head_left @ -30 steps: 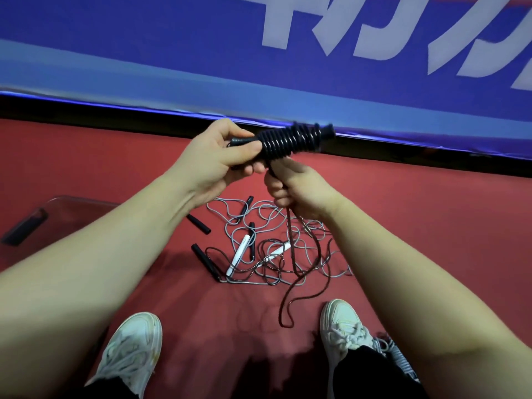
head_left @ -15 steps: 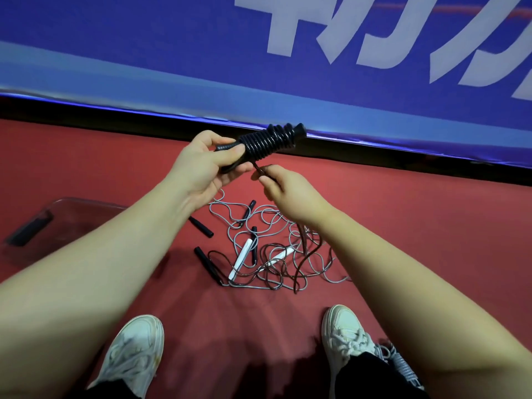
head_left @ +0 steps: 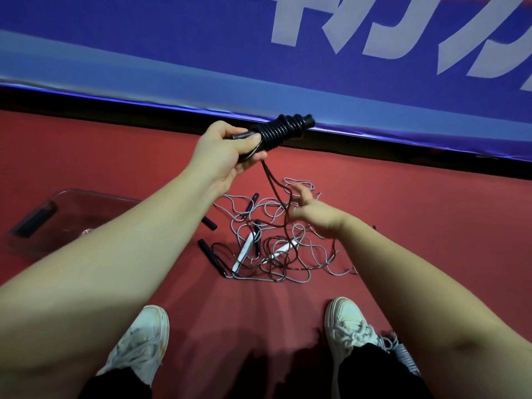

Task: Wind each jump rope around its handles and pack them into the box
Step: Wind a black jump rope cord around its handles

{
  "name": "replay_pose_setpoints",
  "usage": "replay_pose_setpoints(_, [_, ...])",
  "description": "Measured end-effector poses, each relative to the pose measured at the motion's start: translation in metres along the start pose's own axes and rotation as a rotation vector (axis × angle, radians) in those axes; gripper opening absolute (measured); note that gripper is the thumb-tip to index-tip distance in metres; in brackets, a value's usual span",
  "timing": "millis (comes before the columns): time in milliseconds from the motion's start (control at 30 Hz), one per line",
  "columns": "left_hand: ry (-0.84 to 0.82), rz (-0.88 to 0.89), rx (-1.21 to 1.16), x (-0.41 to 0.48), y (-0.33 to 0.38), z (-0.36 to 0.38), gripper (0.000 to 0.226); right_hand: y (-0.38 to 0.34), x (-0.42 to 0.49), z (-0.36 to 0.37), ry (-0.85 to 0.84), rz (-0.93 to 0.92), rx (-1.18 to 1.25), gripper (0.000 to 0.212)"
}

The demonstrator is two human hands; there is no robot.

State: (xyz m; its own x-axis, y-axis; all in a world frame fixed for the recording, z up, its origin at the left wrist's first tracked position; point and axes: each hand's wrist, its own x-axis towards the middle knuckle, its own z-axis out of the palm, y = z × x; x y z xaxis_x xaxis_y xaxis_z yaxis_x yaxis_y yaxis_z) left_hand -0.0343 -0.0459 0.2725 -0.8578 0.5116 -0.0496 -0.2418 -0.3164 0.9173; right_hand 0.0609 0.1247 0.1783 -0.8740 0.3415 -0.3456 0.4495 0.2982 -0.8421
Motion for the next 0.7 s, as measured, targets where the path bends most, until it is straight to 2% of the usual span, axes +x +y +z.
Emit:
replay_pose_setpoints(67, [0.016,-0.017,0.008,0.001,-0.003,-0.001,0.021,-0.022,-0.001,0.005,0.223,-0.218,-0.034,0.076])
replay_pose_setpoints(133, [0.028,-0.042,-0.007,0.001,-0.005,0.000,0.020,-0.035,-0.001,0.016,0.355,-0.370,-0.152,0.061])
replay_pose_setpoints(267, [0.021,-0.053,-0.066,0.003,0.000,0.001,0.014,-0.051,-0.002,0.039,0.451,-0.546,-0.266,0.021])
replay_pose_setpoints(367, [0.001,-0.085,-0.130,0.006,0.004,-0.002,0.009,-0.053,-0.001,0.034,0.375,-0.588,-0.346,0.018])
replay_pose_setpoints(433, [-0.003,-0.111,-0.184,0.006,0.010,-0.004,0.002,-0.032,0.004,0.023,0.323,-0.526,-0.472,0.022])
replay_pose_setpoints(467, [0.006,-0.117,-0.214,0.007,0.013,-0.005,0.006,-0.017,0.006,0.017,0.313,-0.451,-0.519,0.025])
replay_pose_setpoints(567, [0.014,-0.146,-0.266,0.006,0.018,-0.006,0.014,0.026,0.005,-0.002,0.243,-0.173,-0.456,0.025])
replay_pose_setpoints(633, [-0.022,-0.183,-0.229,0.002,0.013,-0.004,0.015,0.041,0.003,-0.012,0.184,-0.054,-0.389,0.023])
replay_pose_setpoints(700, [-0.055,-0.203,-0.203,0.001,0.007,0.000,0.014,0.053,0.006,-0.022,0.189,0.053,-0.534,0.024])
